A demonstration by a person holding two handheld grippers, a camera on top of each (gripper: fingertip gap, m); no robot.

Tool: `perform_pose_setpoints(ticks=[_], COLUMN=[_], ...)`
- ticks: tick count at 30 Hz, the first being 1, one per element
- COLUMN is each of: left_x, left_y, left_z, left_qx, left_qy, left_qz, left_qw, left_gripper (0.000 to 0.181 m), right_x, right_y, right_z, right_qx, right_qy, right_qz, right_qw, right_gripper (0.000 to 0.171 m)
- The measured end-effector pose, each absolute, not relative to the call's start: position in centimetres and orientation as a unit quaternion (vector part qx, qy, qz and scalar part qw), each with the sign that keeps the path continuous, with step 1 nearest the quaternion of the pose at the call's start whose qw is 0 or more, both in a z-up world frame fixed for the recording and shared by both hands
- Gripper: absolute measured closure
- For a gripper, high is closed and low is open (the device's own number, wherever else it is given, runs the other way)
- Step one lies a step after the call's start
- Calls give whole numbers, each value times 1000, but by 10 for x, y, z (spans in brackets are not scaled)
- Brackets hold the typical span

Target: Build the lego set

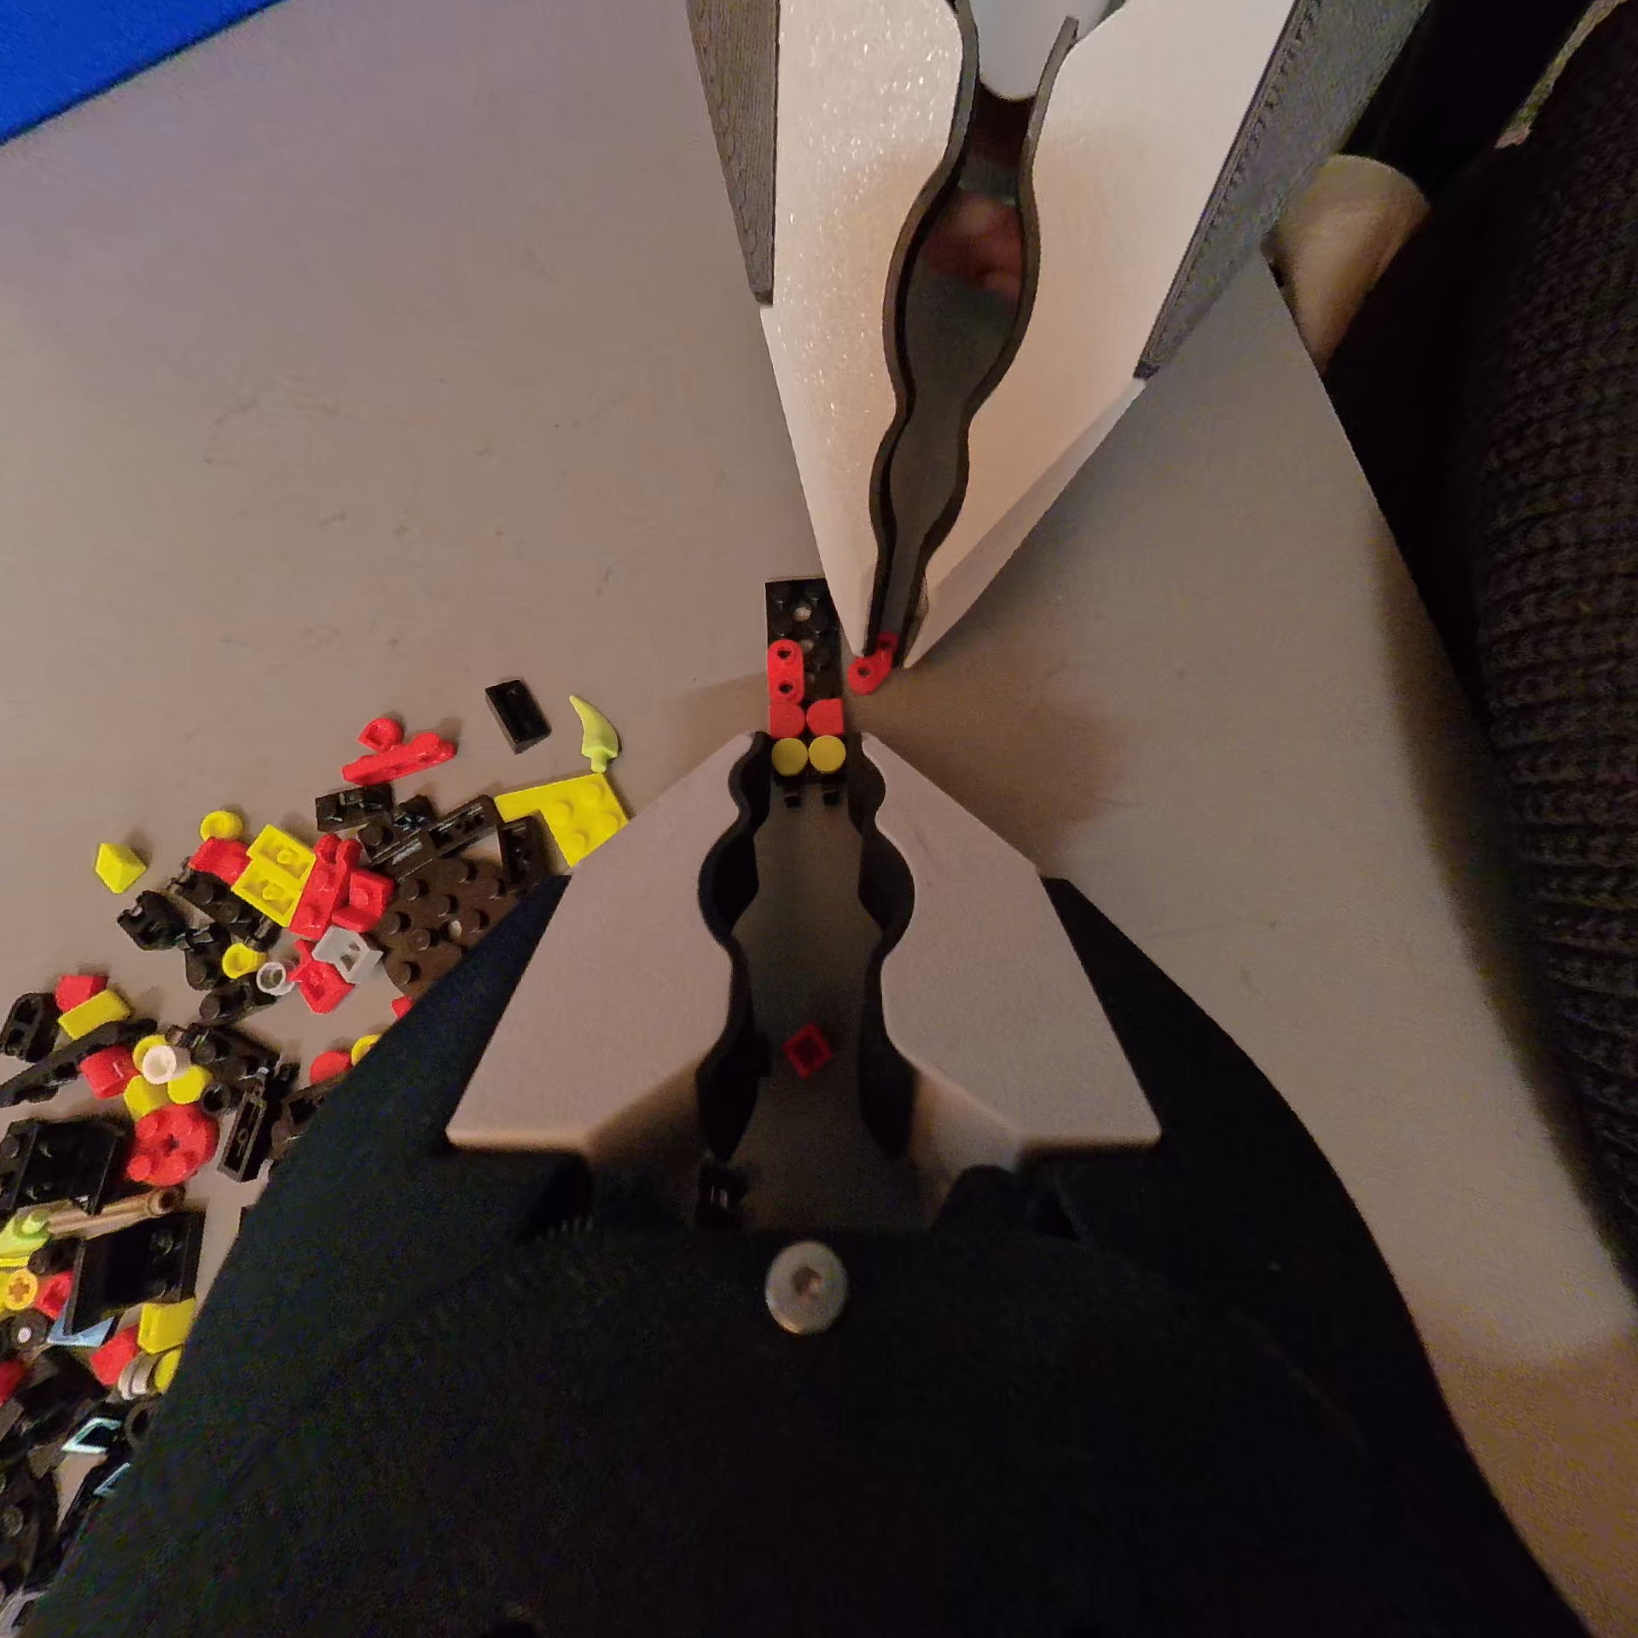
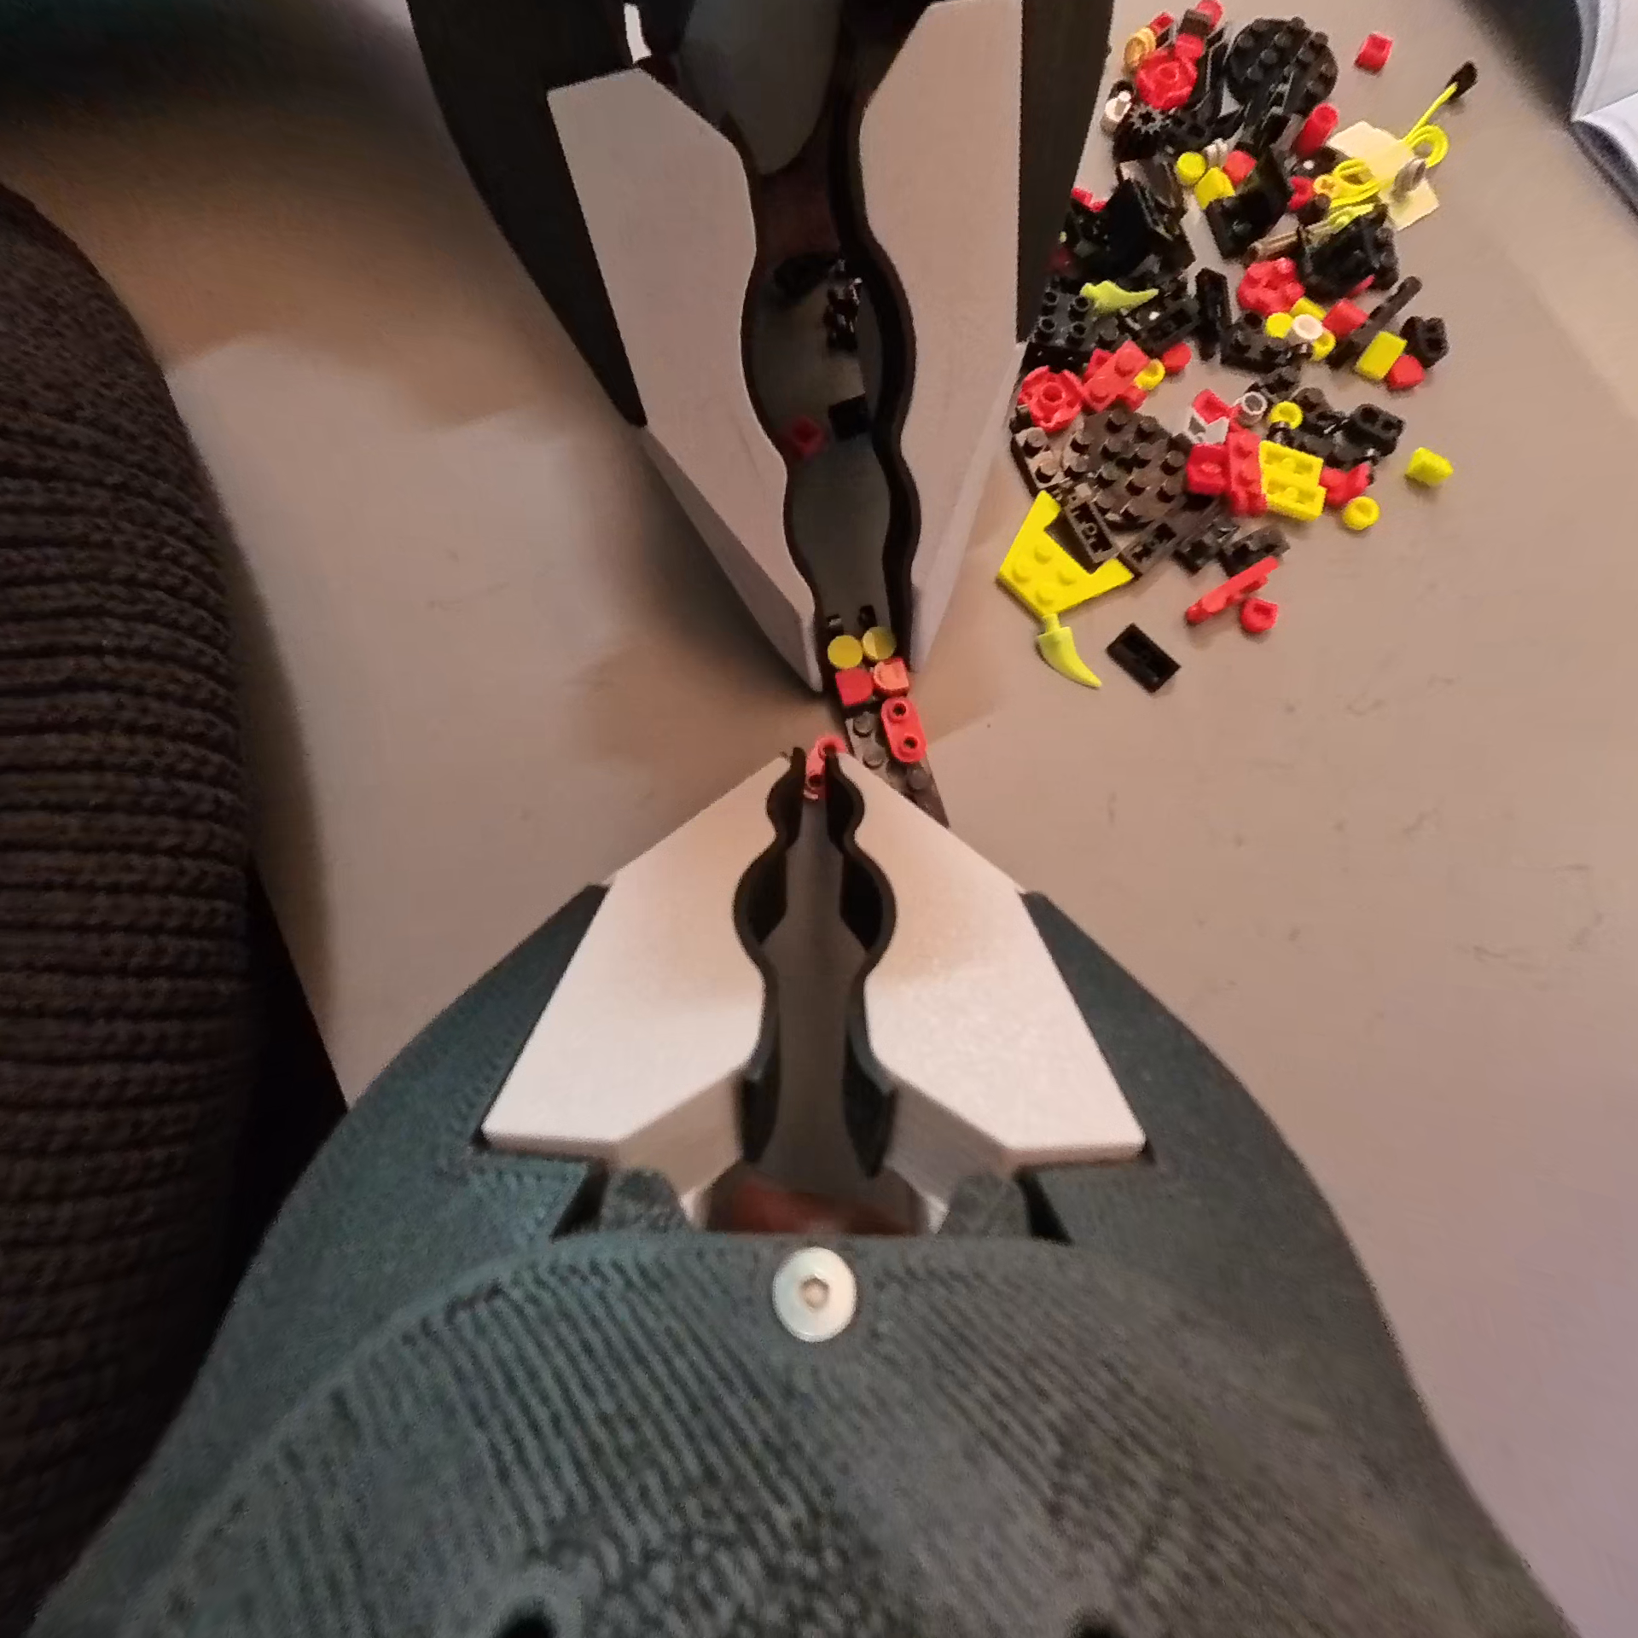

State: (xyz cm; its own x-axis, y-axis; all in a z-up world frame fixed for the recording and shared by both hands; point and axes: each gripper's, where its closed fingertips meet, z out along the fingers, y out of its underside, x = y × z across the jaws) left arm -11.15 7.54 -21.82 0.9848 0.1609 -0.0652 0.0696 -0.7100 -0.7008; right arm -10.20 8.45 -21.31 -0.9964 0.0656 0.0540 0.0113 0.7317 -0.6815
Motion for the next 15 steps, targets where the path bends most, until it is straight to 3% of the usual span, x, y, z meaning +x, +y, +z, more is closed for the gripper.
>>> perform_pose_setpoints(ticks=[15], left_x=[-112], left_y=[75], left_z=[-218], left_qx=[-923], left_qy=[-62], left_qz=[61], left_qw=[376], left_gripper=[164], right_x=[-105], right_y=[91], right_z=[-213], right_qx=[-33], right_qy=[-931], right_qz=[362], right_qw=[29], right_gripper=[167])
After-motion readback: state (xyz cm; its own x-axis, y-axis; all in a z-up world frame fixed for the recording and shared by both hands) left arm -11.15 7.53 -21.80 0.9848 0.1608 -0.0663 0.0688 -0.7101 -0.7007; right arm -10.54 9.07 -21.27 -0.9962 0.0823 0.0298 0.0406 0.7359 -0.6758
